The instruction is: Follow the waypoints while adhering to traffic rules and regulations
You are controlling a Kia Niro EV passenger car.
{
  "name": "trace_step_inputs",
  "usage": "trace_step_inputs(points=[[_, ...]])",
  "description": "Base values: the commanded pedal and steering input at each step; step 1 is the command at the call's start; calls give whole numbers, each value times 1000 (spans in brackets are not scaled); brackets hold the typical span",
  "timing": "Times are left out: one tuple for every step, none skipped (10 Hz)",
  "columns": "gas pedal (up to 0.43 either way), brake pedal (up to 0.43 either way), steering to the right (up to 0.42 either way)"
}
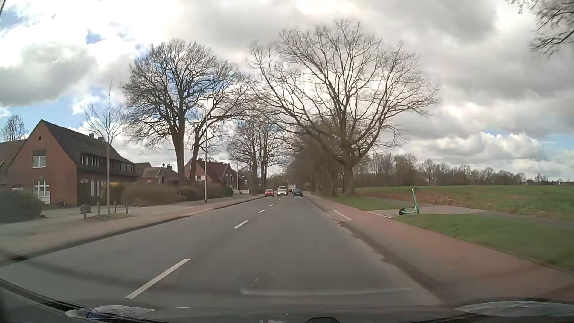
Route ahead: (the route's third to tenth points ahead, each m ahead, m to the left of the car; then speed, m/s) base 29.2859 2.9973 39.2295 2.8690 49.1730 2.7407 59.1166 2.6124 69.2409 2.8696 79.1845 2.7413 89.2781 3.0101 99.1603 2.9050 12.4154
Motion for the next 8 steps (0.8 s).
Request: trace_step_inputs(points=[[157, 0, -1], [157, 0, -1], [157, 0, -1], [157, 0, -1], [157, 0, -1], [157, 0, -1], [157, 0, -1], [157, 0, 0]])
